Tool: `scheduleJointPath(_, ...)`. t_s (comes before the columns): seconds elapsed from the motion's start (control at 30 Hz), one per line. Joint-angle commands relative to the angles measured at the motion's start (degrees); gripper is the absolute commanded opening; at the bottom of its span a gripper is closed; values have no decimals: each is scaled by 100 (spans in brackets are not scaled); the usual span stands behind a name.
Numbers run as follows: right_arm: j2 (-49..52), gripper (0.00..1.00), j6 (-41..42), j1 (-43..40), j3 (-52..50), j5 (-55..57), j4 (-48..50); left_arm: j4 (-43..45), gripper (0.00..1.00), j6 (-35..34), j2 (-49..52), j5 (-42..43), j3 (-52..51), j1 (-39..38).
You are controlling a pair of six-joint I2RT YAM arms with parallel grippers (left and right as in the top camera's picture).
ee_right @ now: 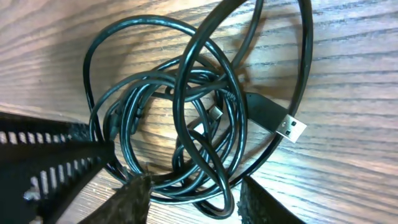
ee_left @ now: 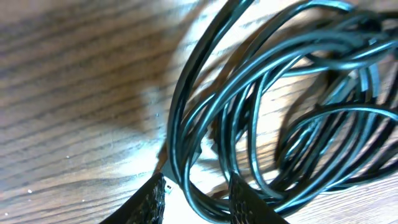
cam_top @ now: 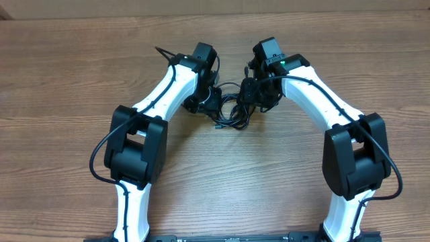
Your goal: Untangle cables
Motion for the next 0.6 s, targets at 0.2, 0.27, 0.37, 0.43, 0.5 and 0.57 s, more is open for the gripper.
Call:
scheduleJointPath(0.2,-4,31,-70,15,57,35,-734,205,56,122,-199,-140,155,-11)
scheduleJointPath(0.27,-2,30,-72,37,-26,184,-807,201,50,317,-201,-68,153,-11)
scheduleJointPath(0.37,-2,30,-72,37,-144,289,-802,214,49,461,-249,232,155,-9)
scheduleJointPath(0.43,-2,28,-72,39,-210,289,-750,249,51,533,-282,452,155,-9)
scheduleJointPath(0.5,-2,23,-72,39,-286,289,-640,323,56,542,-282,549,155,-20)
scheduleJointPath(0.57,-2,20,-72,39,-415,291,-415,452,58,492,-273,538,146,-33)
